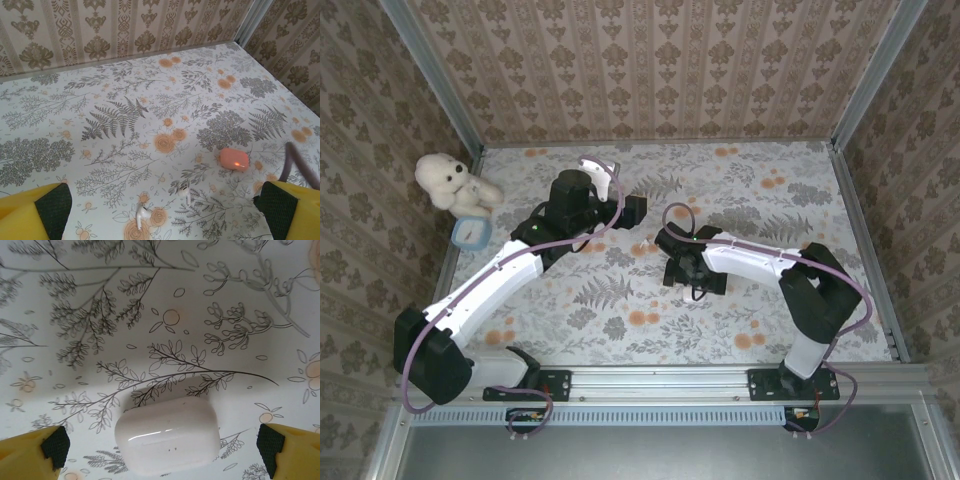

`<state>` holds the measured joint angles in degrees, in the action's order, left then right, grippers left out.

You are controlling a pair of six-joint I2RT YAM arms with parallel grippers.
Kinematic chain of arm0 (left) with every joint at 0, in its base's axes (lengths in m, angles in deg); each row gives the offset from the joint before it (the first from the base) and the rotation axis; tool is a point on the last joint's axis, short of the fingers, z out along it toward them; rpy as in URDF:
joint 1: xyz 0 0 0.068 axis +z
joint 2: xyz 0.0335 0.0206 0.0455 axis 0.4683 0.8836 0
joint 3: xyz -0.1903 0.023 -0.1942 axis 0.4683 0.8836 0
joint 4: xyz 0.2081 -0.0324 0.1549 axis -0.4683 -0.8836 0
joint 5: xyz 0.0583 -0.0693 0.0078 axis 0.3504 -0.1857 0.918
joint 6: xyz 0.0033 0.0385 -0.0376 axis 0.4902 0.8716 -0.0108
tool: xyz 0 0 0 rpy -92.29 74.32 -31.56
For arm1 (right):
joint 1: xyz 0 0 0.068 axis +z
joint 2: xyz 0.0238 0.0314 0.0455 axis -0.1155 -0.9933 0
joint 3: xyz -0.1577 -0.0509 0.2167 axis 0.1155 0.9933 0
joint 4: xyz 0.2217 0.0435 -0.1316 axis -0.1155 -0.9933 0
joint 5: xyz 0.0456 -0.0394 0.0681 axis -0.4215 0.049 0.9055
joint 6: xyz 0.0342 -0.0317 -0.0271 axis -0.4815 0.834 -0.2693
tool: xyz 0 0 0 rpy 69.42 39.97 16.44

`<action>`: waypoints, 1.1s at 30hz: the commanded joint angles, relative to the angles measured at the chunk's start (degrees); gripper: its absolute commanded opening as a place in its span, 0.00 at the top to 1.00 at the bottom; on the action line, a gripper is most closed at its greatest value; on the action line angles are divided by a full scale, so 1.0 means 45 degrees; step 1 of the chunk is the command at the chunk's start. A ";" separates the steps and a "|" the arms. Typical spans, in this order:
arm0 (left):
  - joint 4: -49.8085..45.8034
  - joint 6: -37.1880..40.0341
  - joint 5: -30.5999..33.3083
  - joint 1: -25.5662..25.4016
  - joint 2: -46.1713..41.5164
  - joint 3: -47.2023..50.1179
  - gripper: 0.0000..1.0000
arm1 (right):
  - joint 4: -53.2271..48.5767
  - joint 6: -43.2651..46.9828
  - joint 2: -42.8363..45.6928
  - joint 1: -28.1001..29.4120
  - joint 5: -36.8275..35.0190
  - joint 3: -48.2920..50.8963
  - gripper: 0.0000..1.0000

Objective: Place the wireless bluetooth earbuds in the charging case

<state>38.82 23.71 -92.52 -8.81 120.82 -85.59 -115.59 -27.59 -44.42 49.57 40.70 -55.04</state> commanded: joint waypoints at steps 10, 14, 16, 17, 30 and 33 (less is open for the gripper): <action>-0.0331 0.0089 -0.0069 -0.0119 -0.0145 -0.0276 0.00 | 0.0446 0.1359 -0.1011 0.0167 0.0430 0.0447 0.14; -0.0379 0.0049 -0.0125 -0.0124 -0.0299 -0.0179 0.00 | 0.0569 0.1998 -0.1051 0.0151 0.0673 0.0544 0.19; -0.0379 0.0000 -0.0127 -0.0158 -0.0396 -0.0099 0.00 | 0.0679 0.2195 -0.1073 0.0154 0.0820 0.0621 0.22; -0.0356 -0.0015 -0.0144 -0.0174 -0.0455 -0.0033 0.00 | 0.0713 0.2284 -0.1142 0.0158 0.0883 0.0641 0.23; 0.0594 -0.1402 -0.0151 -0.0284 -0.1354 0.1794 0.00 | 0.1456 0.2433 -0.0444 0.0156 0.1359 0.1992 0.22; 0.0809 -0.1680 -0.0241 -0.0288 -0.1630 0.2186 0.00 | 0.1609 0.2723 -0.0266 0.0165 0.1223 0.2267 0.25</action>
<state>39.48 19.05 -92.98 -9.90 115.60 -77.05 -106.12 -17.27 -44.77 49.75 43.28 -48.18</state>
